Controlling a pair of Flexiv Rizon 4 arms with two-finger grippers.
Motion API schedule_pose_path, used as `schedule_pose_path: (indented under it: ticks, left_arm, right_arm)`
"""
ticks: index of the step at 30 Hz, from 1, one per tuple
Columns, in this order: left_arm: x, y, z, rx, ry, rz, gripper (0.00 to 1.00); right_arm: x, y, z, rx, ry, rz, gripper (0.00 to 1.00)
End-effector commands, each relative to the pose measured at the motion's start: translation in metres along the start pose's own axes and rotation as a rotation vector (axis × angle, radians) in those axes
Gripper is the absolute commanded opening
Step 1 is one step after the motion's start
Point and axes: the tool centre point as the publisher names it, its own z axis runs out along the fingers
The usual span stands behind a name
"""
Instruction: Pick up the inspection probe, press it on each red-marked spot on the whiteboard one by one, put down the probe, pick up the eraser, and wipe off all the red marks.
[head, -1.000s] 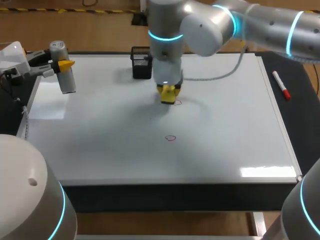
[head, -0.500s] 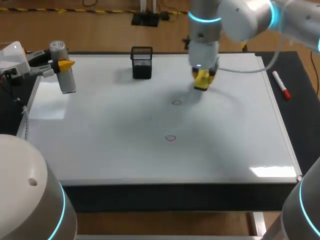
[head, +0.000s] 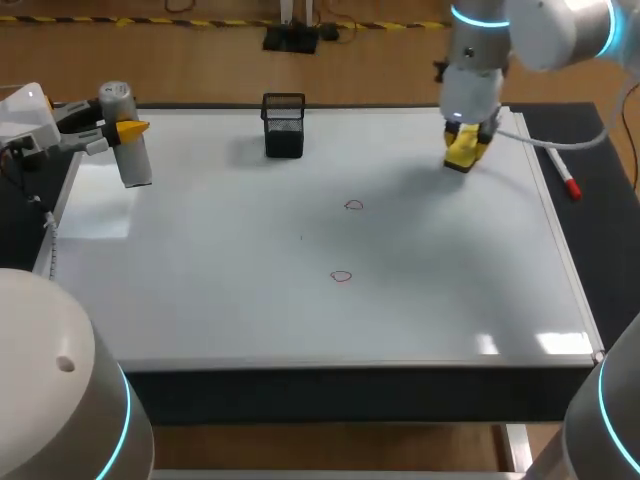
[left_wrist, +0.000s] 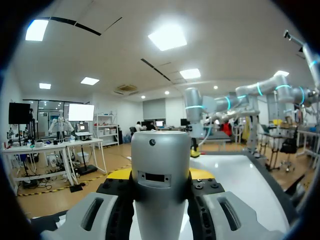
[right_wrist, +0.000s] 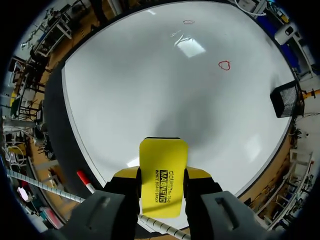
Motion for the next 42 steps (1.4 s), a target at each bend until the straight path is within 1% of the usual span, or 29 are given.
schedule_pose_path:
  ticks: [1, 4, 6, 23, 25, 29, 32, 35, 36, 42]
  left_arm:
    - [0.000, -0.001, 0.000, 0.000, -0.001, 0.001, 0.00]
    - [0.000, -0.001, 0.000, 0.000, -0.001, 0.001, 0.00]
    - [0.000, -0.001, 0.000, 0.000, -0.001, 0.001, 0.00]
    - [0.000, -0.001, 0.000, 0.000, -0.001, 0.001, 0.00]
    - [0.006, -0.002, 0.007, -0.009, -0.003, 0.005, 0.00]
    - [0.020, -0.004, 0.021, 0.012, -0.005, 0.009, 0.00]
    - [0.036, -0.008, 0.033, 0.045, 0.014, 0.009, 0.00]
    - [0.048, -0.007, 0.046, 0.052, 0.037, 0.002, 0.00]
    - [0.052, -0.007, 0.049, 0.070, 0.046, -0.010, 0.00]
    - [0.076, -0.008, 0.079, 0.072, 0.104, -0.025, 0.00]
  right_arm:
    - [0.009, -0.011, 0.001, -0.009, -0.002, 0.008, 0.00]
    - [0.011, -0.015, 0.002, -0.007, 0.005, 0.017, 0.00]
    - [0.012, -0.017, 0.002, 0.021, 0.020, 0.036, 0.00]
    - [0.012, -0.017, 0.002, 0.021, 0.020, 0.036, 0.00]
    - [0.012, -0.017, 0.002, 0.021, 0.020, 0.036, 0.00]
    - [0.012, -0.017, 0.002, 0.021, 0.020, 0.036, 0.00]
    - [0.012, -0.017, 0.002, 0.021, 0.020, 0.036, 0.00]
    - [0.012, -0.017, 0.002, 0.021, 0.020, 0.036, 0.00]
    - [0.012, -0.017, 0.002, 0.021, 0.020, 0.036, 0.00]
    - [0.012, -0.017, 0.002, 0.021, 0.020, 0.036, 0.00]
